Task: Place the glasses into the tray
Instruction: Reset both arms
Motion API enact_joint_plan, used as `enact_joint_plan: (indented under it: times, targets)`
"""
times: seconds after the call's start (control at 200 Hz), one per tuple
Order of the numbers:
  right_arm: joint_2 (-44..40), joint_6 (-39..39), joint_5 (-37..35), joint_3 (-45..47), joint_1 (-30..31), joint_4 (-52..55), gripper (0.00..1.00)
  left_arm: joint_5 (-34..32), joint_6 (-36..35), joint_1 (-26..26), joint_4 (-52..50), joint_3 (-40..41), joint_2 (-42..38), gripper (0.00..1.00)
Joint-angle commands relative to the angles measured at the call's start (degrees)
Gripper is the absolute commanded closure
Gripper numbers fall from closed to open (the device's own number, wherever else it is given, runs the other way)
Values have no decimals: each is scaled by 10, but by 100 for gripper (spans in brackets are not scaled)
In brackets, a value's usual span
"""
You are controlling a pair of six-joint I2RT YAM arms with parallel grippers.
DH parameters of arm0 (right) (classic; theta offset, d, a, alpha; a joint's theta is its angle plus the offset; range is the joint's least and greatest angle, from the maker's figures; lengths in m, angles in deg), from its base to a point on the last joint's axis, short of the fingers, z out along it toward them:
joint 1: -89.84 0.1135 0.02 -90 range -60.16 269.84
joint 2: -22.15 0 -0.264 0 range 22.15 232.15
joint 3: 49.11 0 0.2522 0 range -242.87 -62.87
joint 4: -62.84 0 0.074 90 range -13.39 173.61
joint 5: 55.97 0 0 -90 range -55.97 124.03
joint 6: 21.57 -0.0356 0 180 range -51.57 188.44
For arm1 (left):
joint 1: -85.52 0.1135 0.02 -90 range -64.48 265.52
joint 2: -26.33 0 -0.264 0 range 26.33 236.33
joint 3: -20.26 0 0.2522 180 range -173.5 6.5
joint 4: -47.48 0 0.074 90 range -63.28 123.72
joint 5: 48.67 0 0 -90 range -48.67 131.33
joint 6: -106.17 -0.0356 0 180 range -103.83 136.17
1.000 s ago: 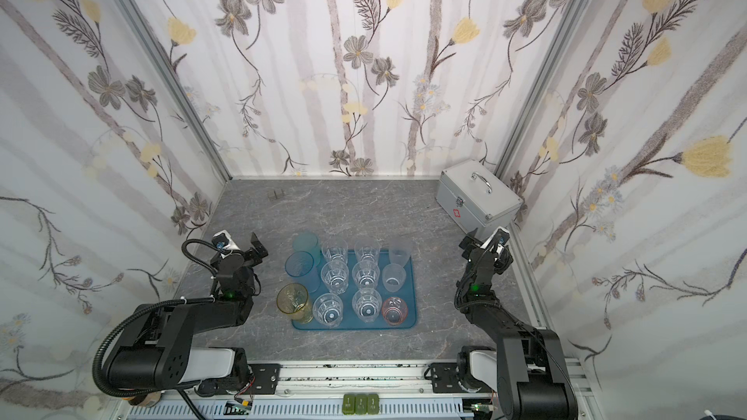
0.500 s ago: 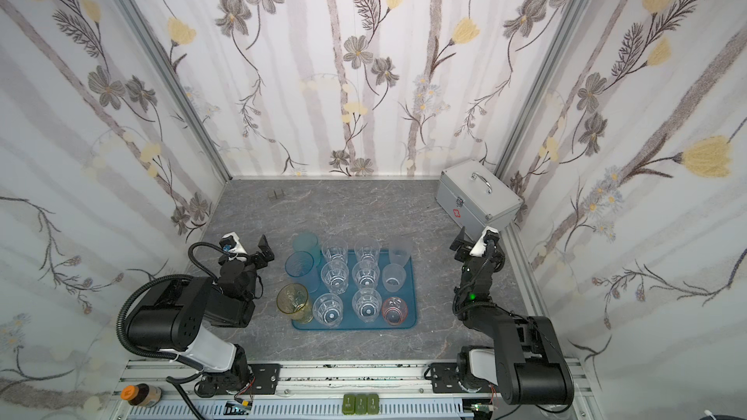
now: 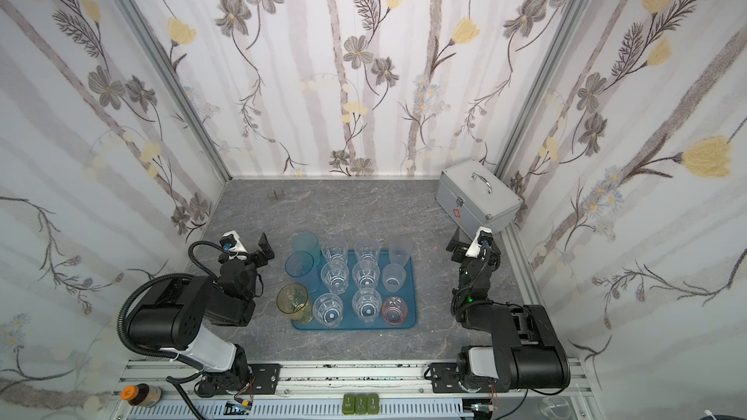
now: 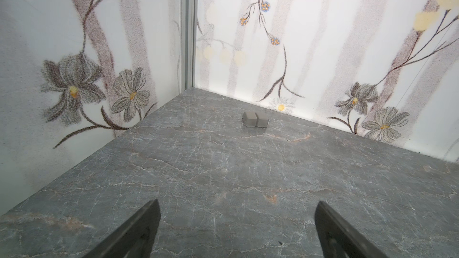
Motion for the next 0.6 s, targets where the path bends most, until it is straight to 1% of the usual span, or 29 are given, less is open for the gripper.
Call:
enact_joint_plan:
  times: [0.0,0.14,0.275,0.345,0.415,0.595]
  targets:
    - [1,11,0,-1,1,-26,0,-5,-4,-2,20,-2,0,0]
    - [1,11,-1,-1,2,-26,0,-5,-21,-14,20,-6,3,0]
    - [1,11,-2,-1,2,-26,0,12,-44,-27,20,-8,5,0]
    - [1,11,-2,-1,2,-26,0,6,-47,-29,19,-8,5,0]
    - [1,11,-2,-1,2,-25,0,-11,-64,-46,21,-7,8,0]
    - [1,11,-2,0,2,-26,0,-12,-60,-43,20,-10,8,0]
